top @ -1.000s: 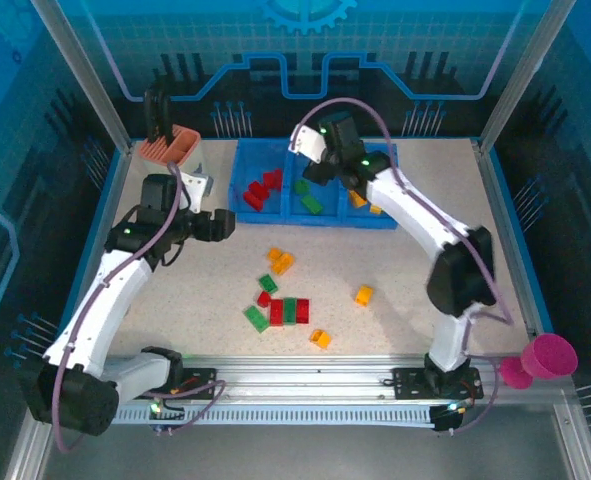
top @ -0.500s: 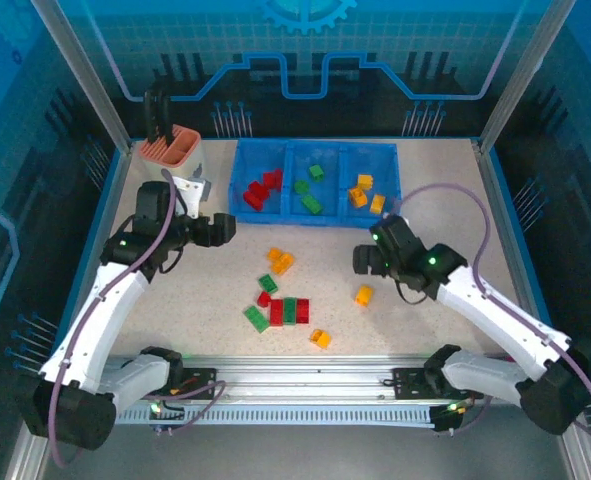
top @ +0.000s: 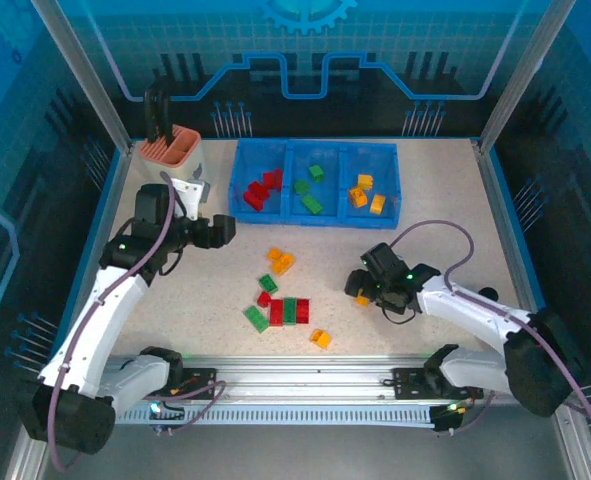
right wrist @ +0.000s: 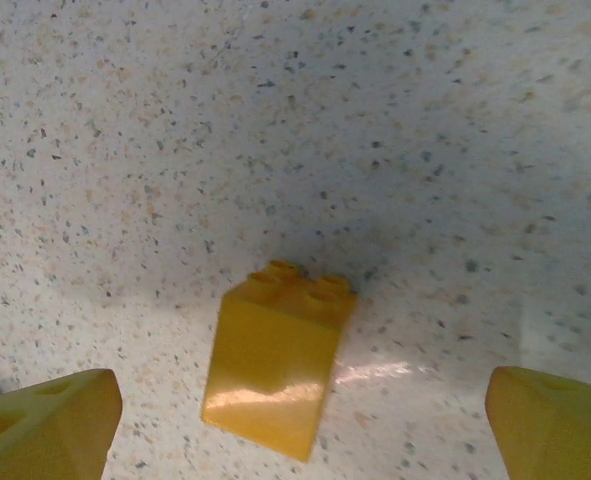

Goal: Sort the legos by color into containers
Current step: Pick up the lego from the bottom-center of the table.

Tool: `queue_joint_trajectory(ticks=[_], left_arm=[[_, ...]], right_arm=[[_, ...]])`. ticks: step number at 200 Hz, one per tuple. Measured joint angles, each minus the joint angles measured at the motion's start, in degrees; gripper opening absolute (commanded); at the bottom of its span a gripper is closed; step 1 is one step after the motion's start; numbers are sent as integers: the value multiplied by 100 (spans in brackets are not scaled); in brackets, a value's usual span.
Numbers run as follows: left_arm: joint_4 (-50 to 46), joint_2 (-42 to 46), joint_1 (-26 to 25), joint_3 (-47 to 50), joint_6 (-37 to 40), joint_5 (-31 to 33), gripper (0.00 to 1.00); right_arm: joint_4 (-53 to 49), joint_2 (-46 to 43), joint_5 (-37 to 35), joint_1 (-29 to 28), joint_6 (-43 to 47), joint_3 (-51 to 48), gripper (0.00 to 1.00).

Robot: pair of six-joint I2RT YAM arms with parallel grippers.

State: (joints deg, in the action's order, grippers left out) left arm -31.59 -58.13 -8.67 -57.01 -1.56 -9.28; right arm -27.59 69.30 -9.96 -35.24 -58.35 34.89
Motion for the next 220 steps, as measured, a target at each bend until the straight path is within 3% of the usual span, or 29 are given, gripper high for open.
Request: queue_joint_trajectory(ticks=[68,103,141,178,220], left_arm=[[-2,70,0,17,0,4,89],[-4,79,0,20,2,50,89],[-4,79,0,20,7,144,90],[-15,70,0,20,22,240,91],[-28,4,2,20,46,306,92]], right_arm=[[275,809,-9,-11,-39,85,80],[-74,1104,-208,-11,87,284,52],[-538,1416,-356,-11,501,581,34],[-592,1576,-256,90,1357,1012,30],[-850,1615,-323,879,3036,2896,31]])
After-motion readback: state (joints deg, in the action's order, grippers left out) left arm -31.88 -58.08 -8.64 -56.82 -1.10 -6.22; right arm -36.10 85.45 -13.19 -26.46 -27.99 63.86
